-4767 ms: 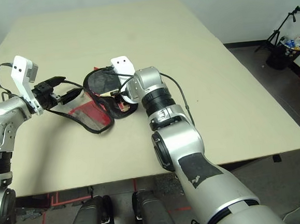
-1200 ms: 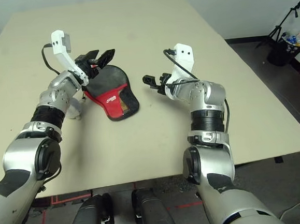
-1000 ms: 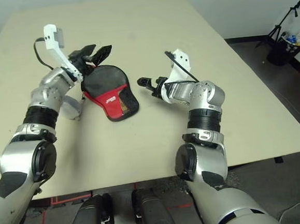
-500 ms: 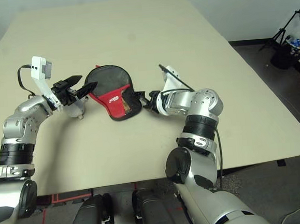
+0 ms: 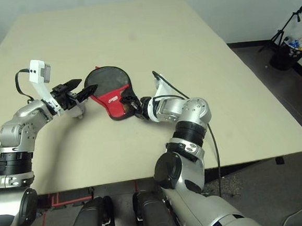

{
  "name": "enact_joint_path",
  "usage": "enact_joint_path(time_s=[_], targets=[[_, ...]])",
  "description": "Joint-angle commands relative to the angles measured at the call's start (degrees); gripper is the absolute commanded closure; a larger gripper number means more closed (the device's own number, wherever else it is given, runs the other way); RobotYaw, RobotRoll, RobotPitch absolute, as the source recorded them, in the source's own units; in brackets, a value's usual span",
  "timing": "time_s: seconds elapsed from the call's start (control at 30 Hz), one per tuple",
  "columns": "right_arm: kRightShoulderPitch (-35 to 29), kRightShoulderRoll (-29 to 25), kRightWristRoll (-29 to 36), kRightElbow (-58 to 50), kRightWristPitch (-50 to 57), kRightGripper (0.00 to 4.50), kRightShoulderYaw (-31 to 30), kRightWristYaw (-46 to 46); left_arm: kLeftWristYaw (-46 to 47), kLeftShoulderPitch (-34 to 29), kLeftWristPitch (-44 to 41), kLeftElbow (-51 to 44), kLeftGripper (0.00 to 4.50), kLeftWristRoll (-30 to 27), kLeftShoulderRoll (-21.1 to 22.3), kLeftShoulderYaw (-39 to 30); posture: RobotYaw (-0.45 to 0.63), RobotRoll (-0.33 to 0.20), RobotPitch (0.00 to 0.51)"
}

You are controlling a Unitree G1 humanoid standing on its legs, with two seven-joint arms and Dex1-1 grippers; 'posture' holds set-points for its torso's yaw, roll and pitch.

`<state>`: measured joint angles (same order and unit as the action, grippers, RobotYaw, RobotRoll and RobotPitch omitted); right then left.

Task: Store the ping-pong paddle in its case and zip it.

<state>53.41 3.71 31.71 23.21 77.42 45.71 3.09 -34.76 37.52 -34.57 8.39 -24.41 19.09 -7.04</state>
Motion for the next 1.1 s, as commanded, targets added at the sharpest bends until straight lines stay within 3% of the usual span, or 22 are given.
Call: enact_joint_path(time_s=[0.03,0.3,0.4,0.83,1.0,1.1], targets=[[-1.33,1.26,0.13,3.31,-7.79,0.04,-1.82,0.01,0.44,0.08,0.18,-0.29,0.0,-0.38,-0.46,0.04,-0.02,0.0,0.14],[-2.99,1.98,1.88,7.45,-13.08,0.04,-5.8,-0.81,0.67,0.58,1.07,0.87,0.0,-0.19,-1.22,0.15,-0.02,0.0,0.138],[-3.7,1.96,2.65,7.34,-13.01,0.61,-7.29,-0.93,0.64,0.58,1.25,1.06,0.0,-0.14,-1.31,0.2,-0.02,0.0,0.136],[-6.98,3.88,6.71,-3.48,-2.07,4.47,-11.08,2.86,0.94,0.3,1.74,1.22,0.0,0.13,-1.79,0.48,-0.02,0.0,0.144],[-10.65,5.91,7.82,-17.4,13.23,4.49,-10.84,6.32,1.01,-0.2,1.84,0.9,0.0,0.4,-1.81,0.81,-0.03,0.0,0.153],[-14.7,6.93,12.27,-23.52,15.08,4.49,-11.61,10.98,1.17,-0.48,1.83,0.69,0.0,0.54,-1.89,1.17,-0.04,0.0,0.16]])
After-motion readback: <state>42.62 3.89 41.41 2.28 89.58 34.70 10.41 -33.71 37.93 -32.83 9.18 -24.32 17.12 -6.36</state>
